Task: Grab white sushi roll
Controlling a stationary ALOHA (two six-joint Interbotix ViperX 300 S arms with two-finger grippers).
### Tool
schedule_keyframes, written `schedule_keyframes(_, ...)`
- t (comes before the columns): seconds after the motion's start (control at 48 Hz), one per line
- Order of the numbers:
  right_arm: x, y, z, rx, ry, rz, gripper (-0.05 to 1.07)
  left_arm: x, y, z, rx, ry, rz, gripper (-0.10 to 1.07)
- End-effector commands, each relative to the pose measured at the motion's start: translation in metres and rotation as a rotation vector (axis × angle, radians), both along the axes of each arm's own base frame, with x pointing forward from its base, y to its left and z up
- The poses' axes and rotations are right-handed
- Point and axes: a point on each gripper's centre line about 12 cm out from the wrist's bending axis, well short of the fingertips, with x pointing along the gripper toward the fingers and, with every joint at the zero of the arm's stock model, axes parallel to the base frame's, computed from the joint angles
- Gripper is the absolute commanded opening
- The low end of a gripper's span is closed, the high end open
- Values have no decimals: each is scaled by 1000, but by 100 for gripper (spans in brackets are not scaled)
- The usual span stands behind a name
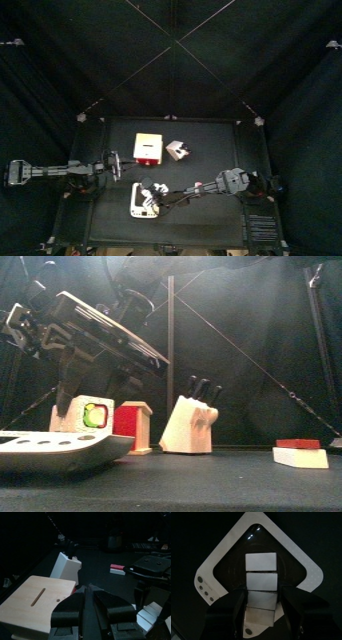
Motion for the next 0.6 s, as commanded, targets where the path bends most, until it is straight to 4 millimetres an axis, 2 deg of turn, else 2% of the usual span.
schedule_keyframes(0.0,1,-2,37,1,-66,-3,59,2,1,4,5,-15,1,59)
schedule_keyframes(0.583,-1,0,41,-14,-62,-1,58,1,1,3,1,-11,2,59)
